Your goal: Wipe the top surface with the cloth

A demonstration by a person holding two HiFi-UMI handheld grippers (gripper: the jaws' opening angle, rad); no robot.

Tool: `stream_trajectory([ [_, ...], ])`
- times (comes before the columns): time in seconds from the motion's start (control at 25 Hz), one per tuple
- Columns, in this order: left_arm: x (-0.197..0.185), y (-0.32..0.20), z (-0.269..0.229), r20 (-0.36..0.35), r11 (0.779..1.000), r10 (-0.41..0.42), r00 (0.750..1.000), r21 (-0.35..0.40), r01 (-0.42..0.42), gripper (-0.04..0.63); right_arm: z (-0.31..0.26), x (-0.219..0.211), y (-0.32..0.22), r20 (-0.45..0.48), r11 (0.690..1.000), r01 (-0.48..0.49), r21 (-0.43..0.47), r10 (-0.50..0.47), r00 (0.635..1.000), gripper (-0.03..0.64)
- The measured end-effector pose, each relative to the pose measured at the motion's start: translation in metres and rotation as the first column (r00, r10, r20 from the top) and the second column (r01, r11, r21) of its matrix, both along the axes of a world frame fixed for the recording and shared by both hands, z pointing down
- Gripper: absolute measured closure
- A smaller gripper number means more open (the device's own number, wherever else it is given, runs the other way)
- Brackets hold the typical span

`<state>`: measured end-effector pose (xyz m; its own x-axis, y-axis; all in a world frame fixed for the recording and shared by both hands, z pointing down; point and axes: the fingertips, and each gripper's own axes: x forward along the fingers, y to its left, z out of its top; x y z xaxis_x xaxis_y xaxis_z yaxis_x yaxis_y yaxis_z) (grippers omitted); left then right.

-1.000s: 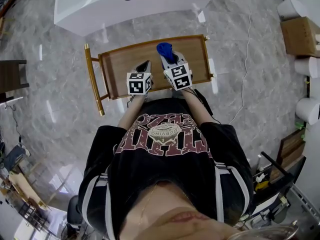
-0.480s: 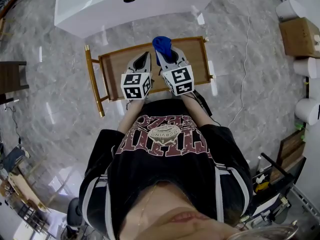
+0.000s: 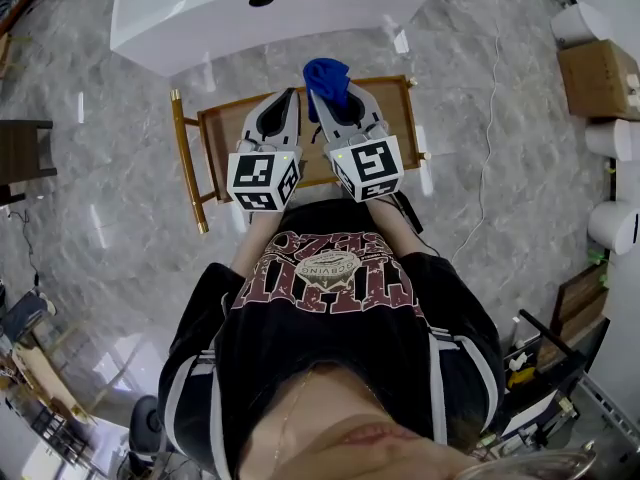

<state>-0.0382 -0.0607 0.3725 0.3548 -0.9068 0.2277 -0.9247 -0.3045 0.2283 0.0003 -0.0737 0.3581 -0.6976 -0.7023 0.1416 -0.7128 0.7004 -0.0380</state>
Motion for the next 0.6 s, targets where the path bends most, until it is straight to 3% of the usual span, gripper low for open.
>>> stream_trajectory([
  [0.28,0.002,0.005,-0.052,0.025,0.992,0.0,1.0,0.127,-0.003,0.546,-0.05,0.003,0.003,0.049,0.996,-0.013,0.085,0.009,0.999,0.552],
  [0.6,0.002,0.008,-0.111,0.025,0.962,-0.008,1.0,0.274,0.001,0.546,-0.099,0.002,0.004,0.065,0.979,-0.018,0.205,0.005,0.998,0.552],
])
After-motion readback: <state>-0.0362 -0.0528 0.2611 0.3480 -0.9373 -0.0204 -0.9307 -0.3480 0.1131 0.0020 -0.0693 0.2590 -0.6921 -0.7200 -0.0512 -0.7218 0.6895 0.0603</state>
